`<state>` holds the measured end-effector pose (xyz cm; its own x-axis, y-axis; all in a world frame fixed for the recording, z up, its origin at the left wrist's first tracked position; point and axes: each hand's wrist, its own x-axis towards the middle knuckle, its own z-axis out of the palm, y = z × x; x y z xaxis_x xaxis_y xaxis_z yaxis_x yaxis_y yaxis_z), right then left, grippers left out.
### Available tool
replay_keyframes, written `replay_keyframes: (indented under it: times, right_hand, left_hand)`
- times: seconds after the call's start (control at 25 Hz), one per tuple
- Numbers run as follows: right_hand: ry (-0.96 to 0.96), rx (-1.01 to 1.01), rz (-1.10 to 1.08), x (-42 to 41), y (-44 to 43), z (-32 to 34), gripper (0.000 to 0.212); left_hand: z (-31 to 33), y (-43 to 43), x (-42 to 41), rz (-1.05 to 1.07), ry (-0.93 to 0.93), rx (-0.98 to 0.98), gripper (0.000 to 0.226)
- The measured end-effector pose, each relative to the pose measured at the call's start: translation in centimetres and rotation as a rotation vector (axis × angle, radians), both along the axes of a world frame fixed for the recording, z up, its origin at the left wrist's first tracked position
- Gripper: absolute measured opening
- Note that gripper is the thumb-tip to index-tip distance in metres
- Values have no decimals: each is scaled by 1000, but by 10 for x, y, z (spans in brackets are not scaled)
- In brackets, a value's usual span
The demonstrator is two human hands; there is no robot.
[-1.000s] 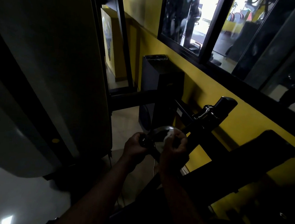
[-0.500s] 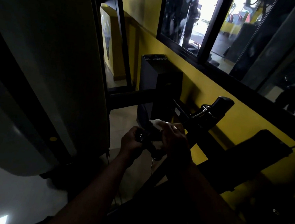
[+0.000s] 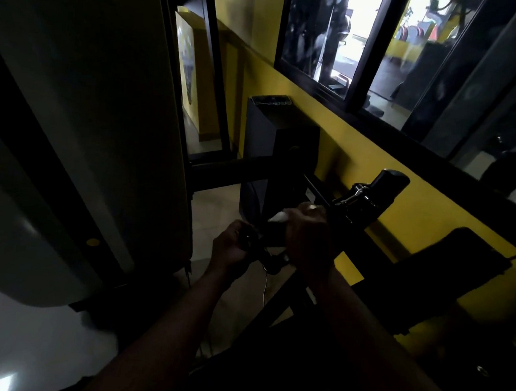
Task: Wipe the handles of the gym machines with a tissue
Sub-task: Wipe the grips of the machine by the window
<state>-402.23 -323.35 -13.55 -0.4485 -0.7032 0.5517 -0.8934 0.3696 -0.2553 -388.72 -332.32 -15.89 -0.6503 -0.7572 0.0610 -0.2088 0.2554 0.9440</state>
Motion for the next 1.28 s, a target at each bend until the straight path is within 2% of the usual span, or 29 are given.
replay_keyframes:
  times: [0.08, 0.12, 0.2, 0.28, 0.32, 0.36, 0.4, 0.44, 0.48, 0.56, 0.6, 0.68, 0.76, 0.84, 0.92, 0.96, 1.0, 1.08, 1.12, 1.16, 1.24, 1.28]
  right_hand:
    - [-199, -94, -284, -9, -3, 12, 30]
    - [-241, -75, -343, -6, -7, 14, 26]
    - [-218, -39, -180, 11, -13, 9, 23]
    - [16, -35, 172, 30, -10, 1, 24]
    - [96, 28, 310, 33, -5, 3, 22]
    - [165, 52, 361, 29, -2, 3, 18]
    - [163, 40, 314, 20, -2, -2, 18]
    - [99, -20, 186, 14, -1, -4, 22]
    - [-35, -61, 22, 6, 0, -2, 28]
    - [-295, -139, -222, -4, -1, 3, 30]
    - [-346, -165, -287, 0, -2, 5, 27]
    - [-97, -172, -294, 20, -7, 5, 32]
    - [164, -122, -51, 45, -6, -5, 40]
    - [234, 4, 140, 50, 2, -19, 42]
    - [244, 12, 135, 38, 7, -19, 40]
    - [237, -37, 81, 34, 9, -13, 40]
    - [197, -76, 12, 33, 10, -5, 40]
    - [56, -140, -130, 31, 8, 6, 37]
    - [11, -156, -182, 33, 8, 8, 36]
    - [-20, -157, -201, 35, 8, 7, 36]
    - [-45, -166, -169, 37, 11, 1, 39]
    - [-48, -171, -142, 39, 13, -2, 40]
  left_hand:
    - [-1, -1, 1, 1, -7, -2, 38]
    - [-2, -1, 1, -4, -7, -17, 38]
    - [1, -3, 2, -15, -8, 5, 40]
    - [4, -7, 1, -8, 27, 114, 38]
    - [7, -4, 2, -19, 65, 184, 33]
    - [6, -3, 3, -27, 90, 224, 25]
    - [4, -2, 2, -22, 102, 250, 21]
    - [2, -1, 2, -30, 85, 245, 27]
    - [0, 0, 3, -36, 63, 217, 35]
    - [-2, -1, 3, -9, 13, 59, 44]
    - [-2, 0, 3, -5, -8, -42, 40]
    - [1, 4, 3, -6, -67, -288, 23]
    - [1, 7, 2, -30, -58, -399, 18]
    - [-1, 8, 2, -72, 19, -310, 29]
    - [-1, 6, 4, -49, -24, -285, 24]
    - [-1, 5, 5, -30, -52, -212, 22]
    - [2, 4, 7, -33, -49, -54, 27]
    - [13, 6, 13, -63, -31, 357, 35]
    - [18, 7, 14, -49, -26, 587, 32]
    - [22, 8, 15, -16, 30, 863, 27]
    - [27, 9, 13, 102, 270, 1404, 28]
    - [31, 9, 13, 131, 367, 1557, 31]
